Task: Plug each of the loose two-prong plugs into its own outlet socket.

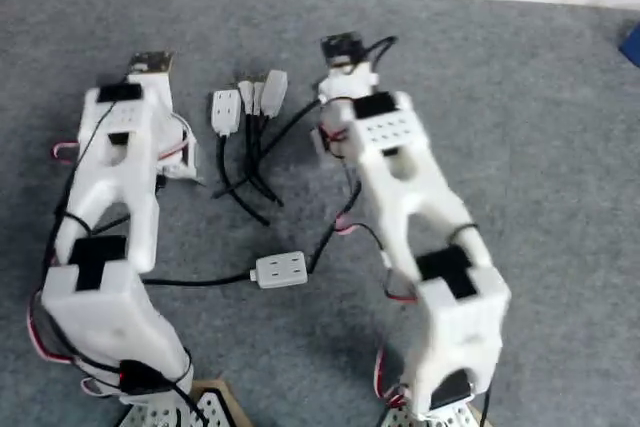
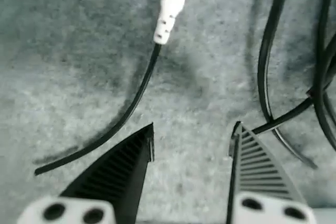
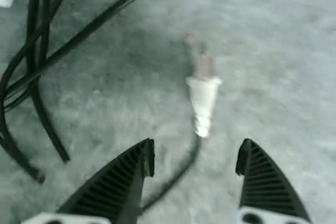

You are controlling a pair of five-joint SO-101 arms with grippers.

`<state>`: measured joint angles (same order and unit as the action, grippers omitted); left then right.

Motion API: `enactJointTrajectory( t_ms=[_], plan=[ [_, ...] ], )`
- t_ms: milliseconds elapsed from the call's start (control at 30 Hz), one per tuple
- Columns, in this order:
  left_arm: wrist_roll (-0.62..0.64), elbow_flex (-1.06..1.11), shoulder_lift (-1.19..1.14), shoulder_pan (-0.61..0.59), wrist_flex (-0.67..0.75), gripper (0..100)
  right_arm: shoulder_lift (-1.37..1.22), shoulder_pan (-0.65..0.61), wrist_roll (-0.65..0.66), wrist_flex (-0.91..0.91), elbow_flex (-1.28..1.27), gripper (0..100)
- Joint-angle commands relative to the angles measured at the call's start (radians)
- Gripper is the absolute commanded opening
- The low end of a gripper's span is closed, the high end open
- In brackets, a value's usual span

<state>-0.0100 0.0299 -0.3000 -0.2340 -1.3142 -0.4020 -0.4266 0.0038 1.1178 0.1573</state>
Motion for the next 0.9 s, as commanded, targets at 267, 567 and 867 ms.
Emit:
enactJointTrajectory(
  t_ms=[267,567,867],
  plan=[
    [0.011,0.303,0.269,-0.016,0.273,24,-0.266,-0.015,0.181,0.073,0.297,24.9],
    [0.011,0.303,0.268,-0.015,0.273,24,-0.282,0.033,0.187,0.134,0.3,7.3],
    [0.011,0.298,0.266,-0.015,0.273,24,-0.288,0.048,0.19,0.239,0.294,4.0]
  ],
)
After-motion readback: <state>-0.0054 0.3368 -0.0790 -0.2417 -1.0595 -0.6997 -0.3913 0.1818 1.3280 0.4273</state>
